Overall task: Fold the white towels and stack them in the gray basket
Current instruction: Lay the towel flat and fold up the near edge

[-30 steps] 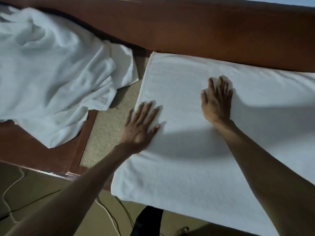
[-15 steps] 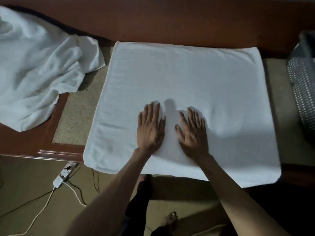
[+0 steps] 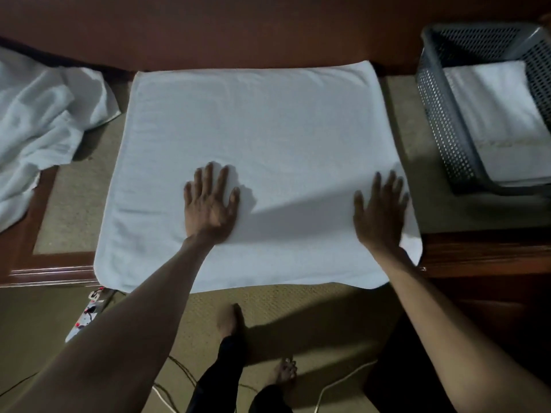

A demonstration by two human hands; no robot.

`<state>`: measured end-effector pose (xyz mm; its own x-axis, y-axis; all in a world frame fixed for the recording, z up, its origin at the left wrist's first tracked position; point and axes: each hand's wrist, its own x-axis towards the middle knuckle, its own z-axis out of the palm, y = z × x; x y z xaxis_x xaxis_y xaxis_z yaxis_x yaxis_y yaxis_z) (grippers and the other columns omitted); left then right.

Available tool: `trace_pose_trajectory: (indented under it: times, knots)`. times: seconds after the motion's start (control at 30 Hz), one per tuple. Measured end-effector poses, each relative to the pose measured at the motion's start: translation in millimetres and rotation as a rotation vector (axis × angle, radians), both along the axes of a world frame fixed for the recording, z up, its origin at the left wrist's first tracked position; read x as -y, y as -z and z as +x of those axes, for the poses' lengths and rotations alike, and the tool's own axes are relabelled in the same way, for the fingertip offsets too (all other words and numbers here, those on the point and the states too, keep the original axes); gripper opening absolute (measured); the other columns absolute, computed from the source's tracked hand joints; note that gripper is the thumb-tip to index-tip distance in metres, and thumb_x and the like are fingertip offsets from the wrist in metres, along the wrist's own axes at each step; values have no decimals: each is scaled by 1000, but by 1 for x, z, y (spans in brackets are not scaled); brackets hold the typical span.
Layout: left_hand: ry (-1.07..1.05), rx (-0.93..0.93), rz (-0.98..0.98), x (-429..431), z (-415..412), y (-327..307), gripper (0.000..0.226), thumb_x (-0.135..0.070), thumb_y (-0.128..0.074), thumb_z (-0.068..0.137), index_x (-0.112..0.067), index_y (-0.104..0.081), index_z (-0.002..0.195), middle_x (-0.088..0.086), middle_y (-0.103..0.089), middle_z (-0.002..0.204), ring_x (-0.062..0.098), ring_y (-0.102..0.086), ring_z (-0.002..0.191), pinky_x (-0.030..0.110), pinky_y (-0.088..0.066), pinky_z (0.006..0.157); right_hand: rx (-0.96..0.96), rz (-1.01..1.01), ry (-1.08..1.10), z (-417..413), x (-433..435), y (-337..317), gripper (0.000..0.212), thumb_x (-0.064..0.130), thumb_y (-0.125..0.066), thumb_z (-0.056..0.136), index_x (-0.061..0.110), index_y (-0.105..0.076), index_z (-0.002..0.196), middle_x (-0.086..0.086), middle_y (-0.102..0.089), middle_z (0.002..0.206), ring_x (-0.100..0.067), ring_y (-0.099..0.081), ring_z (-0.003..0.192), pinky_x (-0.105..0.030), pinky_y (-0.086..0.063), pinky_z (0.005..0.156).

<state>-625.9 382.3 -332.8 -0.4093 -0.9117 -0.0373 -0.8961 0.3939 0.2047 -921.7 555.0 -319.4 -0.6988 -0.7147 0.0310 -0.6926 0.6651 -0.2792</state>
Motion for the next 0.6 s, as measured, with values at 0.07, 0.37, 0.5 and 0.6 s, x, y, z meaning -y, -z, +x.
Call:
trace_pose_trajectory:
  times: [0.07,0.37,0.5,0.6]
  knots:
    - [1,-2,-5,0,-1,0,61,-58,-17,107,-33,-15,163,6,-13,171,31,-11,157,52,-14,125,18,-72,-193,50,8,-3,67,48,-24,105,9,-26,160,-20,-11,168,-36,-7,156,-51,-8,126]
    - [-2,-18,-6,2,2,2,62,-58,-16,106,-34,-14,164,5,-13,172,30,-10,158,51,-12,126,-199,-124,-543,123,-29,42,57,46,-34,109,18,-35,158,-8,-26,166,-27,-22,155,-53,-26,121]
    - [0,-24,4,2,2,4,63,-57,-20,105,-32,-19,163,5,-16,170,31,-12,157,51,-13,125,-215,-119,-337,87,-38,40,55,44,-31,110,16,-40,156,-7,-33,164,-28,-28,152,-53,-27,121]
    - [2,-84,83,2,4,-3,61,-55,-27,107,-31,-23,163,4,-15,171,29,-9,158,50,-8,126,-181,-103,-315,92,-36,36,54,41,-30,108,16,-42,154,-7,-34,163,-27,-27,153,-51,-23,123]
